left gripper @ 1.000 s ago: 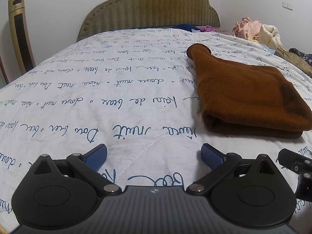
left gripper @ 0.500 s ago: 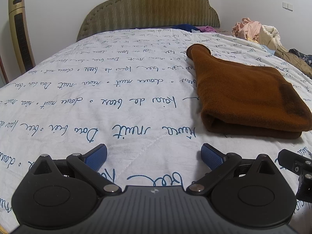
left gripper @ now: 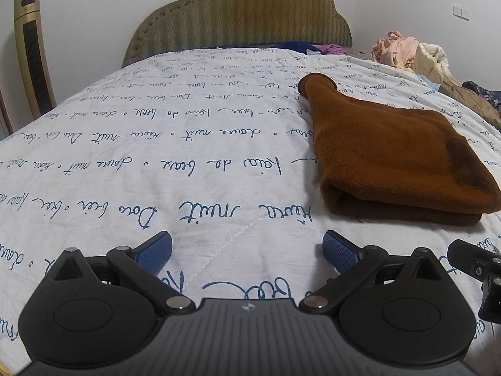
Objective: Fold small clothes
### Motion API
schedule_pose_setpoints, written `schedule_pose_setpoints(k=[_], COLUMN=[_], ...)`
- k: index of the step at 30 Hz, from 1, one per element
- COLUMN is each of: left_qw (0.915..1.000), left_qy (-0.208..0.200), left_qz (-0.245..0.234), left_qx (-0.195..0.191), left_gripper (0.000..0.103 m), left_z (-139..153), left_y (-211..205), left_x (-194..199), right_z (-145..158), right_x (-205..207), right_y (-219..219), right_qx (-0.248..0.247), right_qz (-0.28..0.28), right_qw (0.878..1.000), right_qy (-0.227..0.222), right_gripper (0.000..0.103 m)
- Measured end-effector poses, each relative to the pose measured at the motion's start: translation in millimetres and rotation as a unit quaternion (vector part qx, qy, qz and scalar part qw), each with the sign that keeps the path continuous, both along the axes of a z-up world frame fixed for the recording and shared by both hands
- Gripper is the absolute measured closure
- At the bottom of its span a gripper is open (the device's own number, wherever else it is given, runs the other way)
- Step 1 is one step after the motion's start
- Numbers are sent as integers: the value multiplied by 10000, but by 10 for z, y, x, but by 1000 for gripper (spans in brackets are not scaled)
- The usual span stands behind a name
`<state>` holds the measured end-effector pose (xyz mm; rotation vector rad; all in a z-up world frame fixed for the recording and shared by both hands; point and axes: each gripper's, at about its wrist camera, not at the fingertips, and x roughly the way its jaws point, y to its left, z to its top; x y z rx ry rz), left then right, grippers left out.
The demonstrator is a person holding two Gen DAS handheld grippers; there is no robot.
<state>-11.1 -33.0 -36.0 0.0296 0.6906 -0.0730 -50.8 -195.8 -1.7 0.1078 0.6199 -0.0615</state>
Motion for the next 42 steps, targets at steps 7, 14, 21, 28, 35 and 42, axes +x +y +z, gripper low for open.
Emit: schedule_pose_setpoints(k=[7,14,21,28,35,42], left_qw=[10000,10000,10000,10000,10000,10000], left_qy=[-43,-64,-51,-50,-31,-12], left_qz=[-23,-5,18,38,46,63], left_qx=[4,-12,9,-7,-18,-29], left_gripper=[0,0,0,0,0,0], left_z=[17,26,21,23,24,21], left_y=[-9,-2,-2,0,9,18], left_x=[-12,-12,-24,-23,-22,-24], right_z=[-8,-8,3,18,22,48], right_x=[8,-3,-15,-24,-29,-48], right_y=[3,-7,-5,-2,-9,30], right_qx=[15,20,25,15,22,-27], right_qz=[-3,-7,-7,-10,1,73], right_qw=[10000,10000,10000,10000,10000,10000], right_qy=[26,14,-3,-15,-21,-36], right_gripper=[0,0,0,0,0,0])
